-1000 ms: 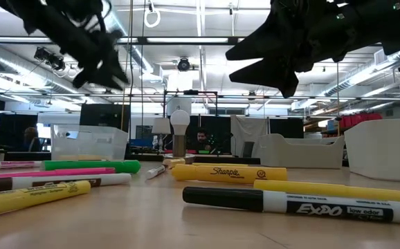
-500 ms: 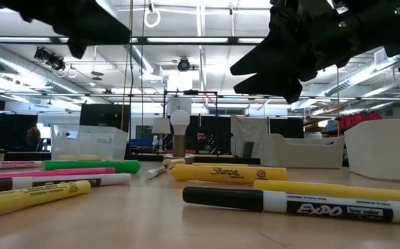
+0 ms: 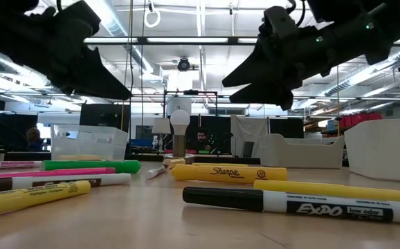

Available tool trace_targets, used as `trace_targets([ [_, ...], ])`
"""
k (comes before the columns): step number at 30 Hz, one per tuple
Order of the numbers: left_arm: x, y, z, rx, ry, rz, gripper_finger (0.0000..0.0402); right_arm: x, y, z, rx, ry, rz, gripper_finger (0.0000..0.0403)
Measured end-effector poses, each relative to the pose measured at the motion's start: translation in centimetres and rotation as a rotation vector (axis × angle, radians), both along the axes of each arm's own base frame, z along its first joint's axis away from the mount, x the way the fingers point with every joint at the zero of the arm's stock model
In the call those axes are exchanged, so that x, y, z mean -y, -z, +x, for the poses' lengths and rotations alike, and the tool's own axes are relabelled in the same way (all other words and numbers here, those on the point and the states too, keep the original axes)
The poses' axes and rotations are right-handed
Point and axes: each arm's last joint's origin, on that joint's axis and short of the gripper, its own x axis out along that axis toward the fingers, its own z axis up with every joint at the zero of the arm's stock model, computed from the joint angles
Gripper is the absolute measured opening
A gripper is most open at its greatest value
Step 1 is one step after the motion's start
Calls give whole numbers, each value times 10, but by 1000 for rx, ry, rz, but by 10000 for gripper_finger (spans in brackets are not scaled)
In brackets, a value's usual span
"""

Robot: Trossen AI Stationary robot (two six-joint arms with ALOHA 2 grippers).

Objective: Pick & Place Markers
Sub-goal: Put the bottom orange highlighter pen into the white bin

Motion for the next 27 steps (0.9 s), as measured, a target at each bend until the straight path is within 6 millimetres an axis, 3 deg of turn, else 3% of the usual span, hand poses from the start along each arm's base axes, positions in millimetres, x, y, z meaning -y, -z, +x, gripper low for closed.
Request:
trace_targets([
  [5, -2, 3, 5, 25, -39, 1, 73, -3, 7, -3, -102, -216, -26, 224],
  [12, -8, -4, 14, 94, -72, -27, 73, -34, 28, -15, -257, -418, -113, 224],
  [19, -7, -9, 17, 156, -59, -80, 73, -56, 39, -22, -280, -402, -185, 224],
  [27, -6, -10, 18, 167, -38, -104, 73, -59, 45, -20, -264, -358, -188, 224],
])
